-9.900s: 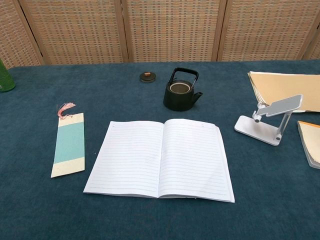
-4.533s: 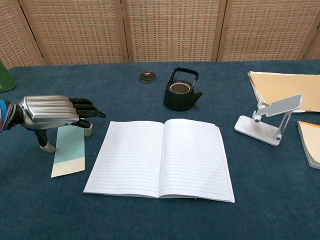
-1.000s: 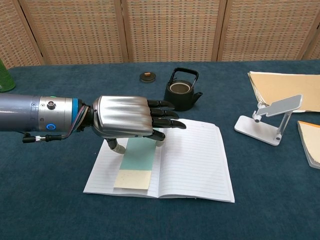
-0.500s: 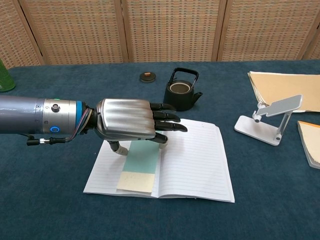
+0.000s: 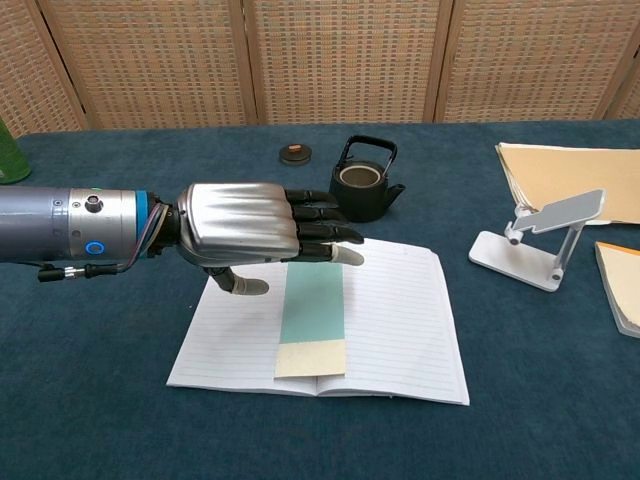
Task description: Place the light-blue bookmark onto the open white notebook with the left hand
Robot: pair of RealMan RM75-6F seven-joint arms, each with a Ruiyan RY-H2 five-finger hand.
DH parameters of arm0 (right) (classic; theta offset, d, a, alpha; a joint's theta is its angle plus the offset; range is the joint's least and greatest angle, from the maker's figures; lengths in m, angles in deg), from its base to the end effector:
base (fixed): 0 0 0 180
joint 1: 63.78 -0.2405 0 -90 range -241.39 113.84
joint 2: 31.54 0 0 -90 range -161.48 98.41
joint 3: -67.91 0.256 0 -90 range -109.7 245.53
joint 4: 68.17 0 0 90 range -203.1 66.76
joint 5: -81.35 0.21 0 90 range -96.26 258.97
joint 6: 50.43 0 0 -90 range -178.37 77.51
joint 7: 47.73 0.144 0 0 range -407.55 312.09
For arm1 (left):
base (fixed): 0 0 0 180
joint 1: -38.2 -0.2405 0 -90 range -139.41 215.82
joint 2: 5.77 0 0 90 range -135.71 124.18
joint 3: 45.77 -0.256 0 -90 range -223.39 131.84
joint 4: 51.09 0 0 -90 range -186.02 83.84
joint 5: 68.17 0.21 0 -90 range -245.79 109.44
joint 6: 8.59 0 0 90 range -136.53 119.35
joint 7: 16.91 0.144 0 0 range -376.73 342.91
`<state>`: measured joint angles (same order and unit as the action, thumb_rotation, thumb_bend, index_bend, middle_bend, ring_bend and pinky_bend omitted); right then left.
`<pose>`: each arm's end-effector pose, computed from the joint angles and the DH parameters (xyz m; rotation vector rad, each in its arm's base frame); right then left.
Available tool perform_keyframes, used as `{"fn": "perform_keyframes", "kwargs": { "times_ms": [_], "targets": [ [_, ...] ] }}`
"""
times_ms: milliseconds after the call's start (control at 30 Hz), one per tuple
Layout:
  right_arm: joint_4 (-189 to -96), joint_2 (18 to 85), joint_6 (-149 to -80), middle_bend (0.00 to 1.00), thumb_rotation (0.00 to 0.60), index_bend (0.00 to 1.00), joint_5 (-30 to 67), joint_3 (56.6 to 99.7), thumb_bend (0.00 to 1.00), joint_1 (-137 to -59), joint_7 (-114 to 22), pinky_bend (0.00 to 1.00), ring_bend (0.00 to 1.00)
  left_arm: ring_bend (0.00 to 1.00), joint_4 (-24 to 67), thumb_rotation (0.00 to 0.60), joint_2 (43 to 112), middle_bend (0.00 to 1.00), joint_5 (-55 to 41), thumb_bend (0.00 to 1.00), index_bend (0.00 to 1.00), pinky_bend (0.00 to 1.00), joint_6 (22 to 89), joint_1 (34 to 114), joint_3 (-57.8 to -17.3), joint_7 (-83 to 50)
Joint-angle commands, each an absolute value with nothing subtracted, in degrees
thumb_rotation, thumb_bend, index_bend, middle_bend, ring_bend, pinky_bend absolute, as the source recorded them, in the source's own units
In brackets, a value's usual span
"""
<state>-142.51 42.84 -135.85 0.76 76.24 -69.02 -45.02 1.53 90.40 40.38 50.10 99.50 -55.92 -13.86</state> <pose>-0.3584 -0.2037 0.1542 1.2340 -0.8050 0.8624 -0.1141 0.3557 -0.0674 -2.5544 0.2305 -0.8434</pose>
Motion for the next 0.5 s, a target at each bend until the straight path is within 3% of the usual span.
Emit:
{"fn": "perform_keyframes", "kwargs": {
  "times_ms": [33, 67, 133, 233, 500],
  "targets": [
    [-142.53, 42.82, -135.87, 0.0, 0.6, 0.05, 0.75, 76.24, 0.1, -69.01, -44.98, 0.0, 0.0, 0.0, 4.66, 0.6, 88.39, 0.0, 38.0, 0.48, 0.0, 0.0, 49.34, 98.47, -55.77, -17.67],
    [-142.54, 42.82, -135.89, 0.0, 0.6, 0.05, 0.72, 76.23, 0.1, -69.01, -44.96, 0.0, 0.0, 0.0, 6.21, 0.6, 87.38, 0.0, 37.17, 0.54, 0.0, 0.0, 48.44, 98.4, -55.85, -19.03],
    [-142.58, 42.84, -135.88, 0.0, 0.6, 0.05, 0.61, 76.16, 0.1, -69.03, -45.01, 0.0, 0.0, 0.0, 9.56, 0.6, 84.99, 0.0, 35.79, 0.78, 0.0, 0.0, 46.18, 98.6, -56.26, -21.53],
    [-142.69, 42.9, -135.83, 0.0, 0.6, 0.05, 0.39, 76.03, 0.1, -69.11, -45.24, 0.0, 0.0, 0.0, 12.77, 0.6, 82.46, 0.0, 34.82, 0.99, 0.0, 0.01, 43.55, 99.19, -56.6, -22.08],
    [-143.1, 42.76, -136.06, 0.0, 0.6, 0.06, 0.13, 75.94, 0.1, -69.05, -45.23, 0.0, 0.0, 0.0, 19.94, 0.6, 78.91, 0.0, 31.92, 1.0, 0.0, 0.06, 36.6, 100.94, -56.41, -22.81]
  ]
}}
